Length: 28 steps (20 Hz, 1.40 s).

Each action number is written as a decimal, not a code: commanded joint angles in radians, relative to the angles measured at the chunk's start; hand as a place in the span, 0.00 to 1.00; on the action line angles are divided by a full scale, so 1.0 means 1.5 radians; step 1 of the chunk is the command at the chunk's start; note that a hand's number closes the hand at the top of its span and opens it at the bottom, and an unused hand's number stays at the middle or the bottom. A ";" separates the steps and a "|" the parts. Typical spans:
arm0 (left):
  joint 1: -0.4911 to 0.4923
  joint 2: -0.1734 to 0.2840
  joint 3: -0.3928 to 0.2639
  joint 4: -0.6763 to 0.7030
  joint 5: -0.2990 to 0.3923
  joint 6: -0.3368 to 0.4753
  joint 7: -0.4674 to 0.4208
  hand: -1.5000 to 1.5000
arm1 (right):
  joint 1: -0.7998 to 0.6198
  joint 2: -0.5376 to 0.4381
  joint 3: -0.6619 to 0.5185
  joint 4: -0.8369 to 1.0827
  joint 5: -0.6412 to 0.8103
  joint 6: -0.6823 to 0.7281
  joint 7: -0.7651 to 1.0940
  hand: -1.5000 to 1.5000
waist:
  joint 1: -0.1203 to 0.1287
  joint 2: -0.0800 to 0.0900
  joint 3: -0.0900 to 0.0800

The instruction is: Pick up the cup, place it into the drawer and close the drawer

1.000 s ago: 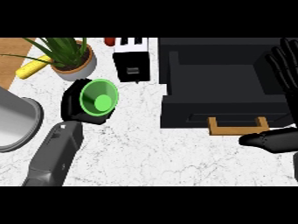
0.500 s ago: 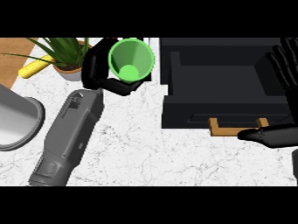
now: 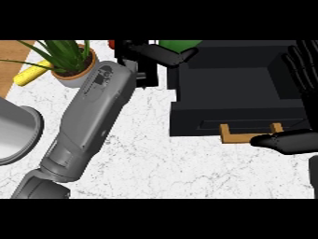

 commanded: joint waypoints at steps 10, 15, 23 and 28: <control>-0.163 -0.001 -0.139 0.262 0.077 0.126 0.080 1.00 | -0.021 -0.008 0.000 0.011 -0.029 0.034 -0.025 0.00 | -0.064 0.017 0.001; -0.181 -0.001 -0.189 0.304 0.092 0.050 0.133 1.00 | -0.075 -0.002 0.012 0.051 -0.010 0.020 -0.021 0.00 | -0.076 0.025 0.002; -0.133 -0.001 -0.245 0.302 0.128 0.046 0.100 0.00 | -0.075 0.009 0.032 0.040 -0.027 0.042 -0.031 0.00 | -0.121 0.035 0.001; -0.115 -0.001 -0.218 0.262 0.204 0.049 0.056 0.00 | -0.101 0.013 0.071 0.054 -0.099 0.118 -0.008 0.00 | -0.123 0.036 0.000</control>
